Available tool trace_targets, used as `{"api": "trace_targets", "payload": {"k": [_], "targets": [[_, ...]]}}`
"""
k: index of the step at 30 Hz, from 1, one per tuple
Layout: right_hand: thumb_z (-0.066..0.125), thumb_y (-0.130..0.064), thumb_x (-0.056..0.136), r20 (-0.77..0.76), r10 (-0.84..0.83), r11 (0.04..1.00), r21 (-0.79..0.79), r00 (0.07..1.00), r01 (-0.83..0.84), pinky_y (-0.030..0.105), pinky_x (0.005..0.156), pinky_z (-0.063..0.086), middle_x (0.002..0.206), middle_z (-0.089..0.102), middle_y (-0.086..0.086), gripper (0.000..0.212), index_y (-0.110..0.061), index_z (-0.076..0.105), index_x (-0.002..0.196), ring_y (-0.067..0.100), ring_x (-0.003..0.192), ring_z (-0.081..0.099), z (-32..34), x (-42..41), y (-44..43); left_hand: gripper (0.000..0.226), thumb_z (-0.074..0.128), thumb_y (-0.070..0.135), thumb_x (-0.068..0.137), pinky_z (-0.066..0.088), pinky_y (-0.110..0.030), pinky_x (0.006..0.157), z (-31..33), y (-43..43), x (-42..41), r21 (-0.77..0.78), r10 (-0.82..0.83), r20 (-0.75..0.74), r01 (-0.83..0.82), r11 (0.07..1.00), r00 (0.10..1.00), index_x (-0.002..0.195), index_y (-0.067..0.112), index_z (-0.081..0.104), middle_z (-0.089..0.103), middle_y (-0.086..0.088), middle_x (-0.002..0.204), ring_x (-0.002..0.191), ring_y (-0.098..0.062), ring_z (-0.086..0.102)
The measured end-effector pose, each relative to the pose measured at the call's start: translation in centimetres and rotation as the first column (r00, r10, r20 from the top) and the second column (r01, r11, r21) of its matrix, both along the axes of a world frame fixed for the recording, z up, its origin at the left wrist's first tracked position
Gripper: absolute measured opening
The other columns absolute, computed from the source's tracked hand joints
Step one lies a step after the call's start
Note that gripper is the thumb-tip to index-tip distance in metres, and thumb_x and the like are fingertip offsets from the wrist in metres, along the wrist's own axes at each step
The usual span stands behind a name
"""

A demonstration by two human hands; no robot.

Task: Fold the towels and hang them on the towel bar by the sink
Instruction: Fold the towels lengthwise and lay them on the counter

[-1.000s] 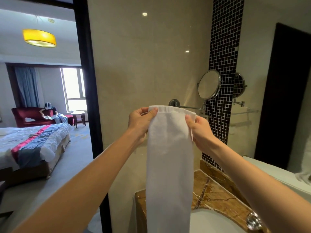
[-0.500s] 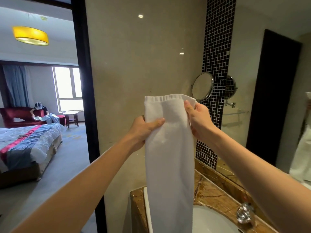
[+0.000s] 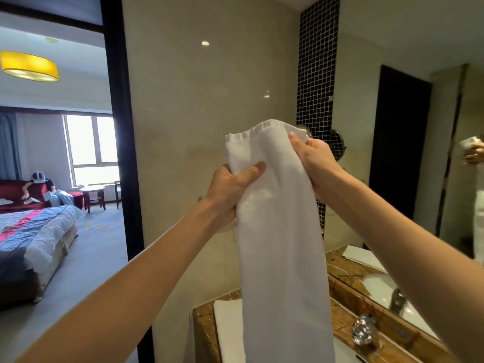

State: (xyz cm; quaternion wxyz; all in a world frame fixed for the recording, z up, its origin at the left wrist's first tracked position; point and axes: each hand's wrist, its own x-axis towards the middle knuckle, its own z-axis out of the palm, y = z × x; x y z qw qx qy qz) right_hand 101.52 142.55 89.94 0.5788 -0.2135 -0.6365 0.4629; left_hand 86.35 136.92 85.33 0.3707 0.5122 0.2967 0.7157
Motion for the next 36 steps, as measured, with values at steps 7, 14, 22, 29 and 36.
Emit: {"api": "trace_targets", "payload": {"k": [7, 14, 22, 29, 36], "targets": [[0.054, -0.026, 0.097, 0.081, -0.099, 0.989, -0.102, 0.992, 0.107, 0.041, 0.067, 0.06, 0.085, 0.072, 0.009, 0.026, -0.006, 0.067, 0.087, 0.019, 0.071, 0.069, -3.6, 1.0, 2.3, 0.013, 0.074, 0.006, 0.079, 0.057, -0.03, 0.059, -3.0, 1.5, 0.8, -0.091, 0.065, 0.009, -0.064, 0.994, 0.998, 0.091, 0.002, 0.07, 0.075, -0.01, 0.087, 0.074, -0.023, 0.073], [0.055, -0.027, 0.096, 0.279, -0.104, 0.99, -0.062, 0.955, 0.126, 0.039, 0.072, 0.058, 0.095, 0.071, 0.014, 0.025, -0.005, 0.067, 0.096, 0.023, 0.081, 0.069, -11.0, 1.3, 6.1, 0.028, 0.081, 0.018, 0.074, 0.058, -0.031, 0.062, -9.2, 3.6, -1.1, -0.318, 0.137, -0.218, -0.204, 0.926, 0.966, 0.099, 0.012, 0.067, 0.075, -0.003, 0.095, 0.081, -0.018, 0.073], [0.058, -0.026, 0.094, 0.408, -0.078, 0.996, -0.013, 0.91, 0.091, 0.036, 0.073, 0.054, 0.097, 0.068, 0.018, 0.03, 0.003, 0.066, 0.096, 0.03, 0.088, 0.066, -17.2, 0.0, 9.8, 0.033, 0.08, 0.027, 0.075, 0.059, -0.033, 0.071, -15.9, 6.6, -3.4, -0.448, 0.246, -0.422, -0.437, 0.78, 0.873, 0.101, 0.014, 0.063, 0.069, -0.001, 0.101, 0.086, -0.016, 0.068], [0.06, -0.025, 0.093, 0.443, 0.01, 0.997, -0.068, 0.896, 0.023, 0.033, 0.062, 0.049, 0.08, 0.065, 0.012, 0.026, -0.001, 0.067, 0.085, 0.021, 0.073, 0.06, -20.2, -1.8, 13.3, 0.025, 0.061, 0.024, 0.092, 0.056, -0.035, 0.077, -18.1, 8.5, -5.1, -0.481, 0.248, -0.523, -0.522, 0.704, 0.815, 0.112, 0.009, 0.061, 0.068, -0.005, 0.103, 0.093, -0.02, 0.066], [0.062, -0.021, 0.092, 0.451, 0.029, 0.996, -0.093, 0.892, 0.015, 0.029, 0.057, 0.042, 0.074, 0.06, 0.011, 0.03, 0.008, 0.065, 0.083, 0.018, 0.067, 0.053, -22.7, -4.5, 16.4, 0.014, 0.051, 0.019, 0.095, 0.054, -0.043, 0.085, -19.7, 10.3, -6.7, -0.474, 0.234, -0.607, -0.583, 0.66, 0.759, 0.098, 0.01, 0.061, 0.068, -0.013, 0.104, 0.096, -0.026, 0.065]]}}
